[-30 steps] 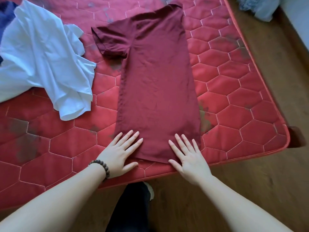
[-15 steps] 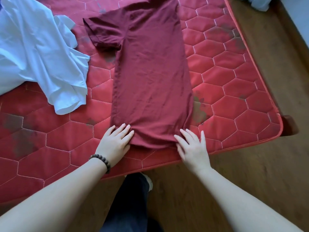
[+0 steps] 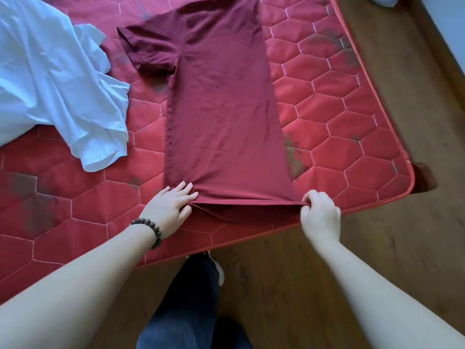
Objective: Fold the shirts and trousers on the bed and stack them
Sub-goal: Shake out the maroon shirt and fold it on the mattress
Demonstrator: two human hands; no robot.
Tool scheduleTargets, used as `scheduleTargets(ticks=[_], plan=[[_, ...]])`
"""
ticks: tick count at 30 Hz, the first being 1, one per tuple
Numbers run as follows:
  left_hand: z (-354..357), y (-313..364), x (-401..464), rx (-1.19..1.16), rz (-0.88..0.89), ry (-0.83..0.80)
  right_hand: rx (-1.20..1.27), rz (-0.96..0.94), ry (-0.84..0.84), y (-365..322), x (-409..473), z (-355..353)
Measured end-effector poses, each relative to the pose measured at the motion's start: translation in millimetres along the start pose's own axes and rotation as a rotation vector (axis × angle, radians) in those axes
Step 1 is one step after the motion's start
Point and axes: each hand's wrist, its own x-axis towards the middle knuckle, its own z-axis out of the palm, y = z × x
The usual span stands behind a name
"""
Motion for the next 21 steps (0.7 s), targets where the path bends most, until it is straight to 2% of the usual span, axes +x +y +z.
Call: scheduleTargets(ticks=[2,4,6,8,10,12,14,17,21], plan=[[0,-3,-2,0.026,0.020,-0.014,0.277,0.202,-0.034,-5,-4,4],[3,-6,-4,0.079,0.044,-0.025,0.387,0.283,-0.062,-11,-9,8],[6,-7,-5,0.100,0.054,-0.010,0.160,0.181,-0.112,-14,-18,13],[7,-7,-3,0.081,0.049,0.034,-0.127,-0.053,-0.124,-21,-28,20],[8,-5,-2,0.068,0.051,0.063,-0.273,-0.334,-0.147,-40,-38,33],[8,-4,-2,0.034,0.047,0.080,-0.327,-0.531,-0.186,-66,-48,53],[8,-2,-3,-0.006,0.035,0.092,-0.318,-0.604,-0.212,-95,-55,74],[9,-3,-3,-0.022,0.031,0.093,-0.317,-0.585,-0.172,-120,-55,87],[16,-9,-7,0.108,0.077,0.044,-0.347,-0.597,-0.095,-95,-36,69]])
